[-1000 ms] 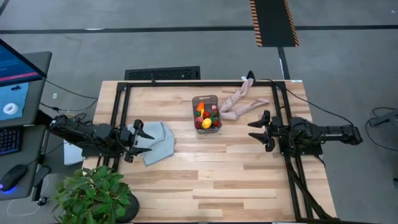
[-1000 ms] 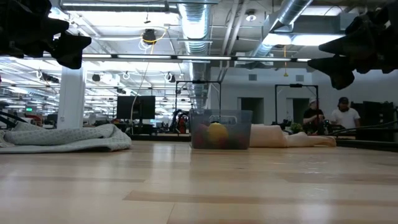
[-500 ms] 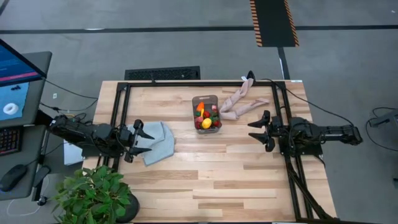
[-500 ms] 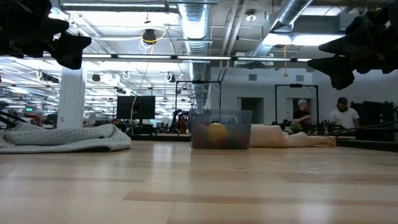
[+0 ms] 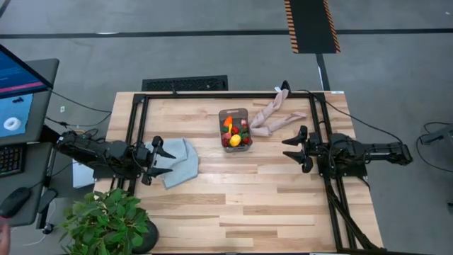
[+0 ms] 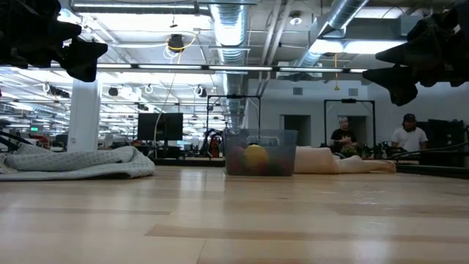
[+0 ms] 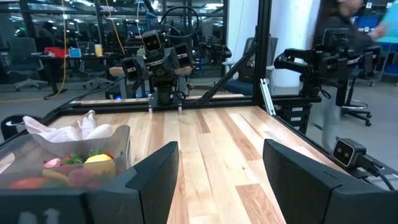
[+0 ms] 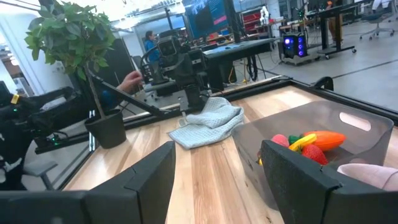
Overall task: Pick and placing Produce into tupperware
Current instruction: Return to Home Position
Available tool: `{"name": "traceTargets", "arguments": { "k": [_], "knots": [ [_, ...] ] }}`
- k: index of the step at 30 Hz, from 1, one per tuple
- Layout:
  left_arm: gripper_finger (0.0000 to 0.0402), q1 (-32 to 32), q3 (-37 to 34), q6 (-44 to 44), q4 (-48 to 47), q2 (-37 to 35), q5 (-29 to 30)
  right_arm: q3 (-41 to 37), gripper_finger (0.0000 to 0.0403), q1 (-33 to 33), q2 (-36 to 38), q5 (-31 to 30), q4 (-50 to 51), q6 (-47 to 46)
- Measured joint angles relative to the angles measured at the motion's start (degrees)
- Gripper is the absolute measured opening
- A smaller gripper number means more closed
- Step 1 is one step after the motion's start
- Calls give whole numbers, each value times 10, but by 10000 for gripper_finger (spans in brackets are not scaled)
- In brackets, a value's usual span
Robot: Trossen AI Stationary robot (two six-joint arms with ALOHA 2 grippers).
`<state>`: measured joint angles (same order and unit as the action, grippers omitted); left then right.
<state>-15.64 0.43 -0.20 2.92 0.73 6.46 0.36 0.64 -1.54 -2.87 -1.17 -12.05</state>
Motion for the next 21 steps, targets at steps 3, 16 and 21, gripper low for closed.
{"name": "traceTargets", "arguments": {
  "k": [3, 16, 21],
  "knots": [
    [226, 0, 0, 0, 0, 0, 0, 0, 260, 0, 0, 0, 0, 0],
    [226, 0, 0, 1, 0, 0, 0, 0, 260, 0, 0, 0, 0, 0],
    [226, 0, 0, 4, 0, 0, 0, 0, 260, 0, 0, 0, 0, 0]
  ]
}}
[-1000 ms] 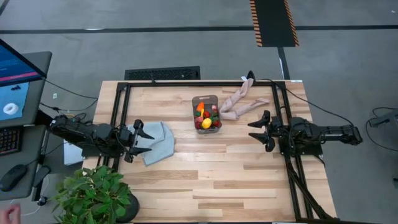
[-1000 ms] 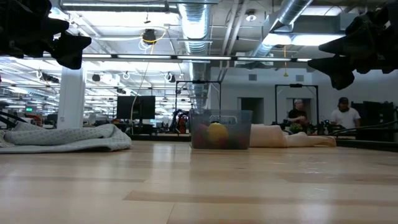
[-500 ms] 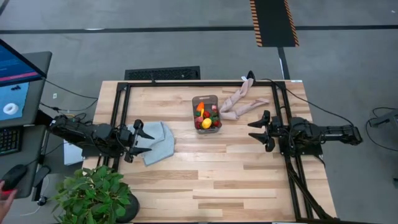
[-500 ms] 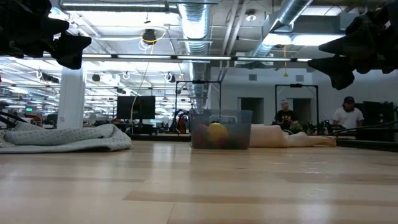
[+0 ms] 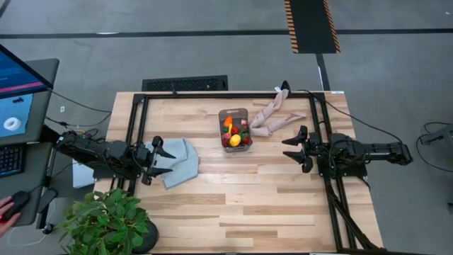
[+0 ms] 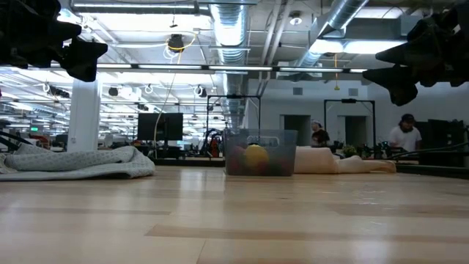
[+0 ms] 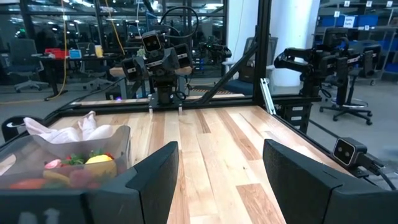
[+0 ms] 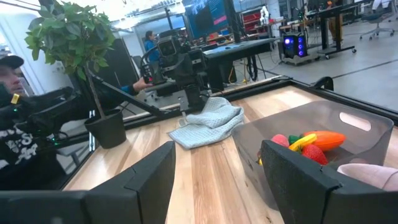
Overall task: Pick and placing Produce into tupperware
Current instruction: Return to Home Position
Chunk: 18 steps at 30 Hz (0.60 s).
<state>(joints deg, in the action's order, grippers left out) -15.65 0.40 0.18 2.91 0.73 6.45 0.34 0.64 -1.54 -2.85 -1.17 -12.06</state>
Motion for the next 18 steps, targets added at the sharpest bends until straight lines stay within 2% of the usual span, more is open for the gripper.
{"name": "traceTargets", "arguments": {
  "k": [18],
  "knots": [
    [226, 0, 0, -2, 0, 0, 0, 0, 260, 0, 0, 0, 0, 0]
  ]
}}
